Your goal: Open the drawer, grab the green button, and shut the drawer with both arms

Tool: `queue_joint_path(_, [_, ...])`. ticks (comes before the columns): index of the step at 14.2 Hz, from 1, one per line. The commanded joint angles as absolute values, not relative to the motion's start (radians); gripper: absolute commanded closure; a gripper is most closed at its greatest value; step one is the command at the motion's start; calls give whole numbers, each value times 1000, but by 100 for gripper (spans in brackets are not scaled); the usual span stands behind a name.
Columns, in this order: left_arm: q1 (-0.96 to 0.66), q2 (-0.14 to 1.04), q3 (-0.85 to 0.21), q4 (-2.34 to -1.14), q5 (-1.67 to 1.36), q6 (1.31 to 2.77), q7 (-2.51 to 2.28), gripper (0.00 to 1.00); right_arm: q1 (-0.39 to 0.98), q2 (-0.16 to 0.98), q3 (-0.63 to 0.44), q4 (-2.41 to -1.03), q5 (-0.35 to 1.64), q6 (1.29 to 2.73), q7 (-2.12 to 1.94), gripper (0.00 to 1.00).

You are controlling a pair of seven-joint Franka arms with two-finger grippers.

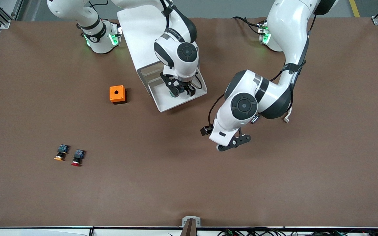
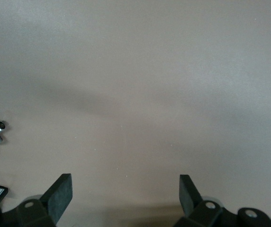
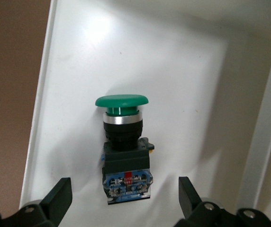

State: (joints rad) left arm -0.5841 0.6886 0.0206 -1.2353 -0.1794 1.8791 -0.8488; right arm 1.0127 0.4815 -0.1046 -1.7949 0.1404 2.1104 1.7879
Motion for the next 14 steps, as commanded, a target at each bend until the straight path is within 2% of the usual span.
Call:
queue_joint_path(1, [-592, 667, 26, -1255, -158, 1879, -850, 1, 1031, 472, -110, -1822, 141, 2121, 1812, 9])
queue_joint_path(5, [-586, 664, 28, -1267, -155, 1876, -842, 1, 1031, 472, -110, -1822, 143, 2123, 1812, 25])
queue_joint_path(14, [-577, 666, 28, -1270, -156, 1876, -841, 1, 1028, 471, -115, -1822, 141, 2114, 1810, 26])
